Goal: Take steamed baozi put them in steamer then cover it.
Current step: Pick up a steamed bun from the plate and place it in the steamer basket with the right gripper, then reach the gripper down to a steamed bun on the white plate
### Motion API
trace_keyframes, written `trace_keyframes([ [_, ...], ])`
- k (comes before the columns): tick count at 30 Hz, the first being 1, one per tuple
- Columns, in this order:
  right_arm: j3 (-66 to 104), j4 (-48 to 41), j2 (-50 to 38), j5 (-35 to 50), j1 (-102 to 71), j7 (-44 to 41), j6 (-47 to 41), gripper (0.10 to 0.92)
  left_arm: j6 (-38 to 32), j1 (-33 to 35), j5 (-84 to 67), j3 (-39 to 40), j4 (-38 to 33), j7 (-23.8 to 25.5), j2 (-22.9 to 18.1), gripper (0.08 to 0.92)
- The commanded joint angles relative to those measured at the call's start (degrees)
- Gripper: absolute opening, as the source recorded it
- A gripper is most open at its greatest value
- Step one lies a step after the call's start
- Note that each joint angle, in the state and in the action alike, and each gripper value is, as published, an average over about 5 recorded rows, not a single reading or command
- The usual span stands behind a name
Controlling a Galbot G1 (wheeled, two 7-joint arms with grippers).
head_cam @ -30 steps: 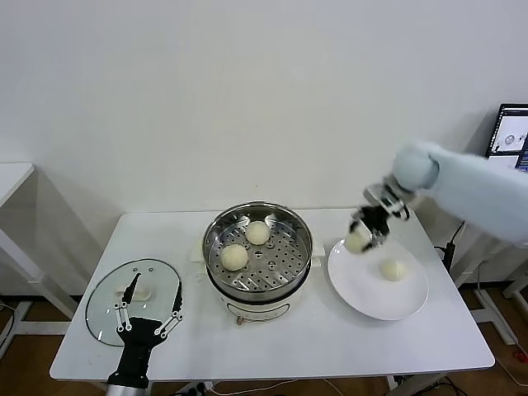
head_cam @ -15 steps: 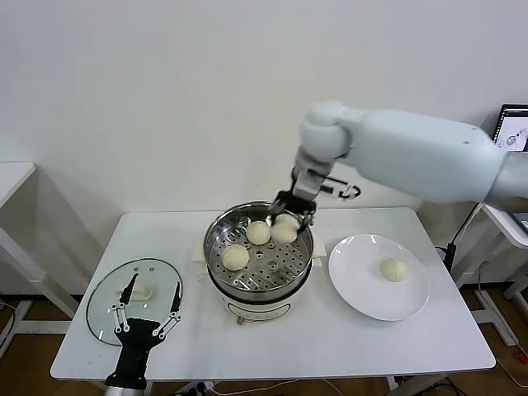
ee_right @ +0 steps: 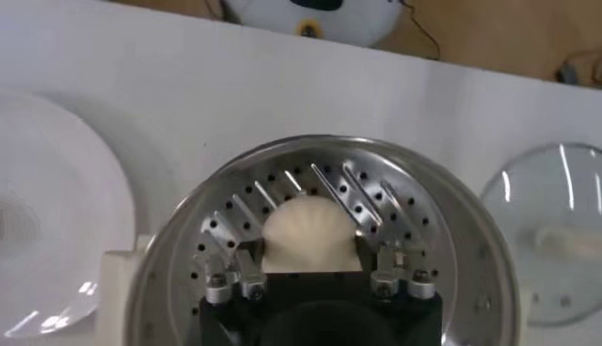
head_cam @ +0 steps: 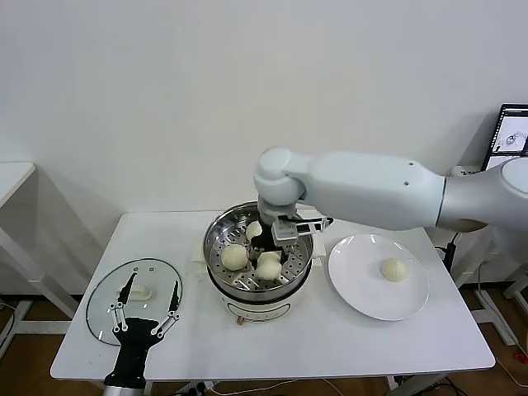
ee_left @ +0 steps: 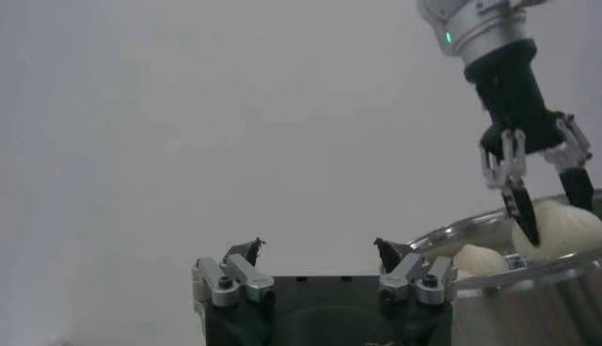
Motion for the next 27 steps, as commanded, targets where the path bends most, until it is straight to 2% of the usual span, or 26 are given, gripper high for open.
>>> trace_keyframes([
  [1,0.4,0.4,1.8,-5.7,-3.9,0.0,3.3,0.699,-0.2,-0.1,-0.1,-0.2,0.7,0.0,0.0,0.823],
  [6,0.5,0.3,1.9,-6.3,-4.8,-0.1,3.3,0.721,-0.2,-0.2,-0.3,-0.4,0.9,0.0,0.0,0.823],
  [12,3.5,0.2,0.8,-7.6,-4.6,0.6,2.7,0.807,-0.2,-0.2,-0.3,-0.6,1.0,0.0,0.0,0.823],
  [17,10.6,-0.2,-3.6,-2.9,-2.5,-1.6,0.0,0.822,-0.1,-0.4,-0.4,-0.3,1.0,0.0,0.1,0.823],
  [23,12.6,-5.4,-15.2,11.3,2.9,-6.1,-12.8,0.823,0.1,-0.5,-0.3,0.1,0.9,0.0,0.4,0.823],
  [27,10.8,-11.4,-24.3,21.6,3.2,-7.1,-30.0,0.823,0.4,-0.5,-0.2,0.6,0.6,0.0,0.5,0.823],
])
